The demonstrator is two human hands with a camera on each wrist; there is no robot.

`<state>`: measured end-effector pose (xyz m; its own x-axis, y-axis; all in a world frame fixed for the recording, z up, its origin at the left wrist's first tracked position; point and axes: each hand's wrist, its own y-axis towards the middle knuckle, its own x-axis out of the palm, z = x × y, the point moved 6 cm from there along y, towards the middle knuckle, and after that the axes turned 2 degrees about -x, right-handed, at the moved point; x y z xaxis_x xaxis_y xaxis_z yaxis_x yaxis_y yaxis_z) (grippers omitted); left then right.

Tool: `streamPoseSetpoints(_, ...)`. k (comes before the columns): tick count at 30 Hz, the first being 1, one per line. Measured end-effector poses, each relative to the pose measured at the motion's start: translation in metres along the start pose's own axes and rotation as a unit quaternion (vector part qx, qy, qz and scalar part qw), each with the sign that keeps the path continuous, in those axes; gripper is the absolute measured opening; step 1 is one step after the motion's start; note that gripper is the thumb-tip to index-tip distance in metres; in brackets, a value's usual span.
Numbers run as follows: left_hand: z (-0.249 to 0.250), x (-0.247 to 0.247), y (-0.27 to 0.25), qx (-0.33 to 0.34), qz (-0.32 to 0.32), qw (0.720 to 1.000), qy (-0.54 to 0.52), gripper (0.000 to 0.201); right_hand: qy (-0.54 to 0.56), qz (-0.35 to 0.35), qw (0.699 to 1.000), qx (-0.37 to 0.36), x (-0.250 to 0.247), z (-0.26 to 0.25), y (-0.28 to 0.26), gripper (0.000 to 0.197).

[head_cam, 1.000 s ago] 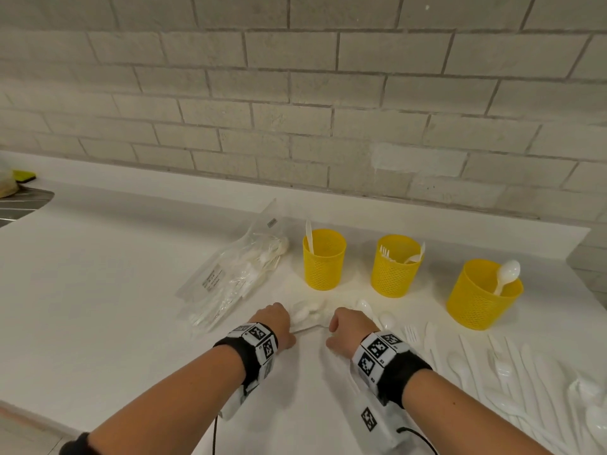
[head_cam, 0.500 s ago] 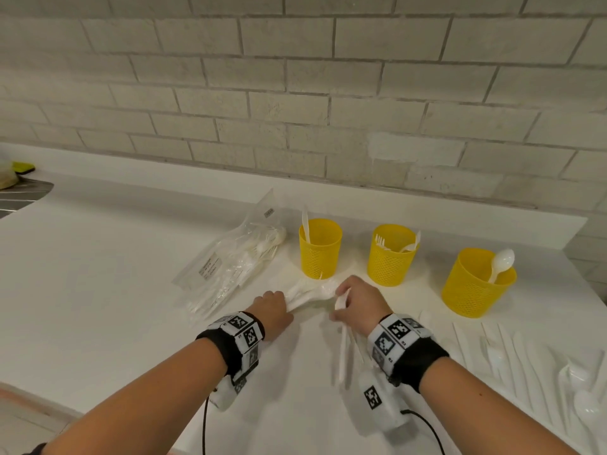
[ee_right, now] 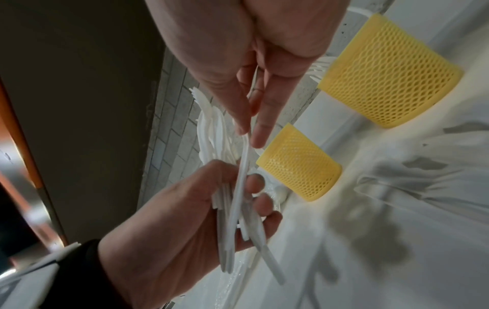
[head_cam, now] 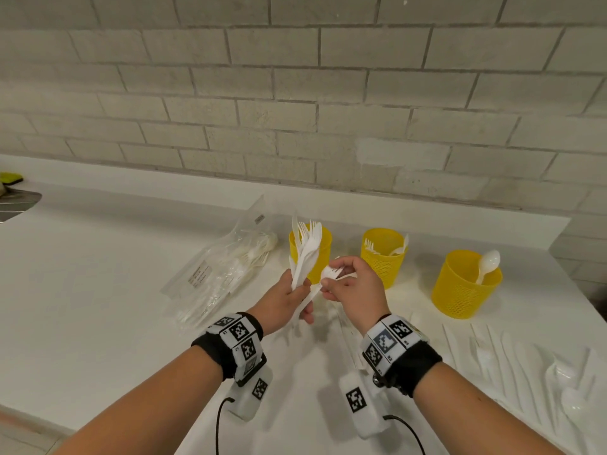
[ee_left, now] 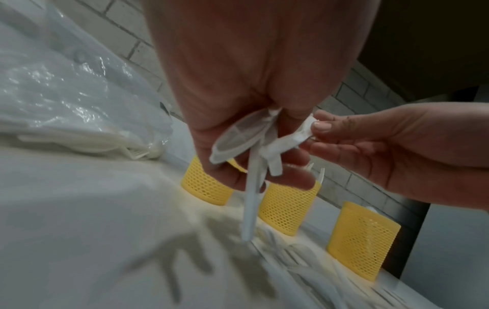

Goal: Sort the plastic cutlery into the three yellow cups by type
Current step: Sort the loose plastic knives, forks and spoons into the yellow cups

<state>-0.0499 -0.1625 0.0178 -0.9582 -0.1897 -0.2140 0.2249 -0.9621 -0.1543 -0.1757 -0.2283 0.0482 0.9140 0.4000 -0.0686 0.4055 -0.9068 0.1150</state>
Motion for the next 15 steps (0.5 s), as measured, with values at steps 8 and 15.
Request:
streamPoseSetpoints(8,-0.004,0.005,0.009,-0.001,0.025,0.999,0.028,0.018,-0.083,0.053,0.994,-0.044,-0.006,-0.013,0.008,0.013)
streamPoseSetpoints(15,0.003,0.011,0.014,0.042,0.043,0.998,0.031,0.037,-0.037,0.047,0.998,0.009,0.003,-0.012,0.019,0.024)
